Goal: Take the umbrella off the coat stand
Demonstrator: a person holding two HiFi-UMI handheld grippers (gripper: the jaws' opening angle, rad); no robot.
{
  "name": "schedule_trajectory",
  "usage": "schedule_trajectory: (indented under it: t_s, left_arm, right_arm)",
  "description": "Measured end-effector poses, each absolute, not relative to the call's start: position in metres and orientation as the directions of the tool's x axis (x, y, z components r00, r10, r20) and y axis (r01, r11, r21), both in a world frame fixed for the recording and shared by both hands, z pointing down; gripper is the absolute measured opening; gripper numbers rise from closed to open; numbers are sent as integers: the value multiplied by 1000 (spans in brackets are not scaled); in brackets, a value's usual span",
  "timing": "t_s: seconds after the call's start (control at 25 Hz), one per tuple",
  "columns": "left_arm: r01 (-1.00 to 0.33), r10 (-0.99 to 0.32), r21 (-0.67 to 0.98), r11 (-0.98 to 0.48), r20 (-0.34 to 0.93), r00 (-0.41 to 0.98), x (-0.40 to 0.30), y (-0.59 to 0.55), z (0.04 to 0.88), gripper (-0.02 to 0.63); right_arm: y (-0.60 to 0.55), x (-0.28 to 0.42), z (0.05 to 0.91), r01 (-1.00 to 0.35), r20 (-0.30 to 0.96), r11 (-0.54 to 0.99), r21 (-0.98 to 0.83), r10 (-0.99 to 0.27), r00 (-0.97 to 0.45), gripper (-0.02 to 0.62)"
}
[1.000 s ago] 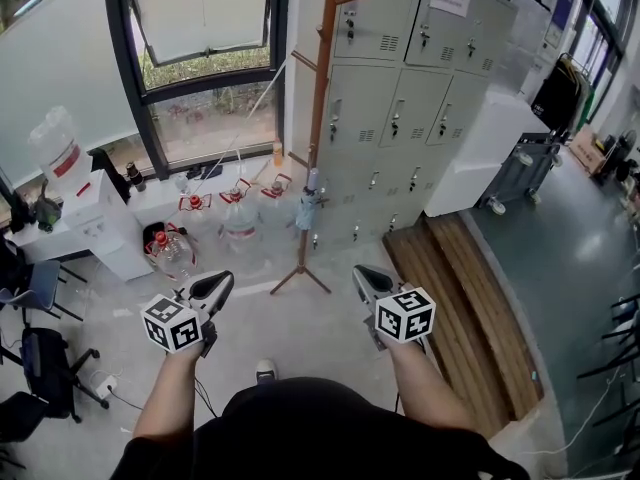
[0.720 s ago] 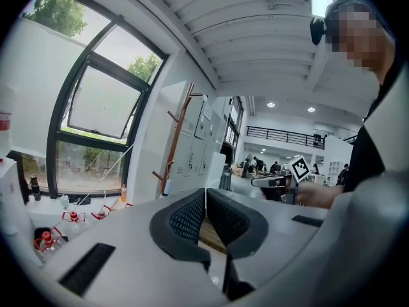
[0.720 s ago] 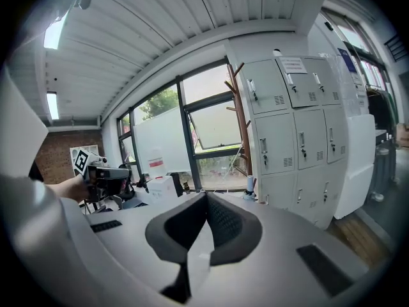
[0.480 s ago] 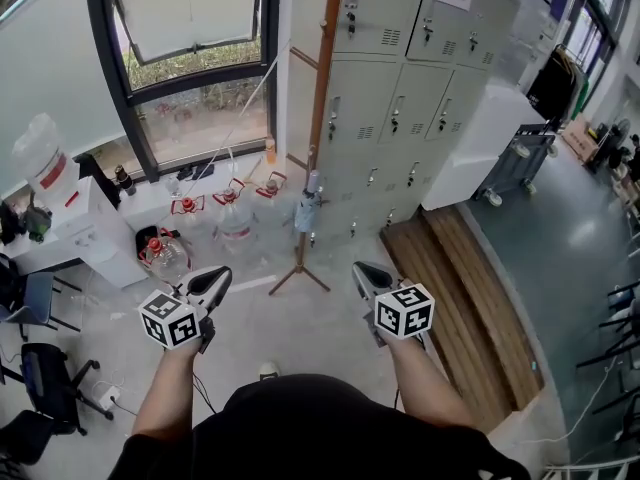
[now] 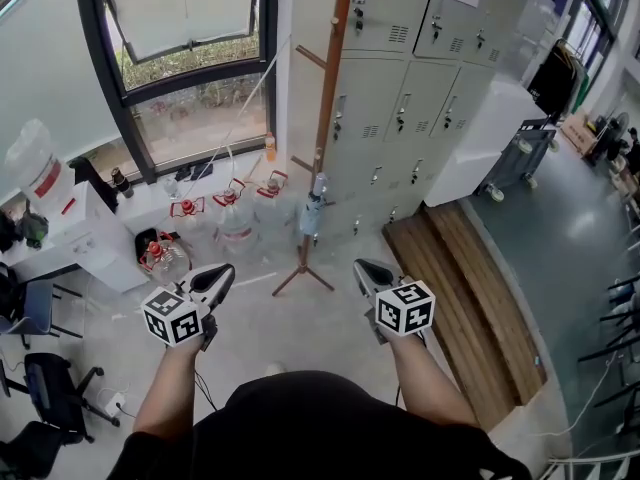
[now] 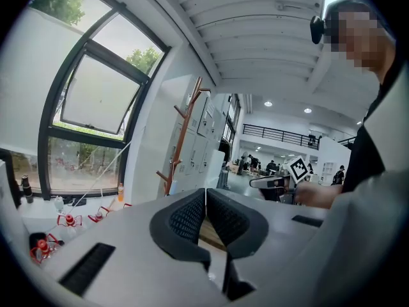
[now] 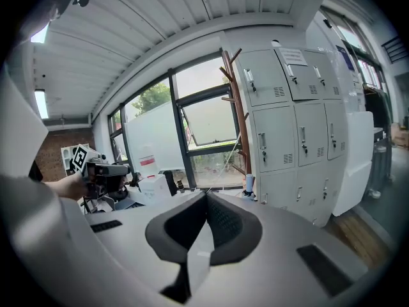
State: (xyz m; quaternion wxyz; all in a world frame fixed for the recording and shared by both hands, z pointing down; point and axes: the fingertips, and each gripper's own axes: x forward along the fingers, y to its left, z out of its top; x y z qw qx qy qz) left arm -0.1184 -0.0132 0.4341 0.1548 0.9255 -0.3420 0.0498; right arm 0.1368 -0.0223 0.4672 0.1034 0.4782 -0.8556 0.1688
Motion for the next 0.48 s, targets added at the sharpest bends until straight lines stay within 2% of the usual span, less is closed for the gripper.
schedule_trajectory:
  t_s: [0.48]
  left_arm:
    - [-634, -603, 263, -727, 197, 773, -152, -55, 431, 28]
  right_arm:
    - [-54, 97, 464, -857, 359, 483, -179, -779, -514, 15]
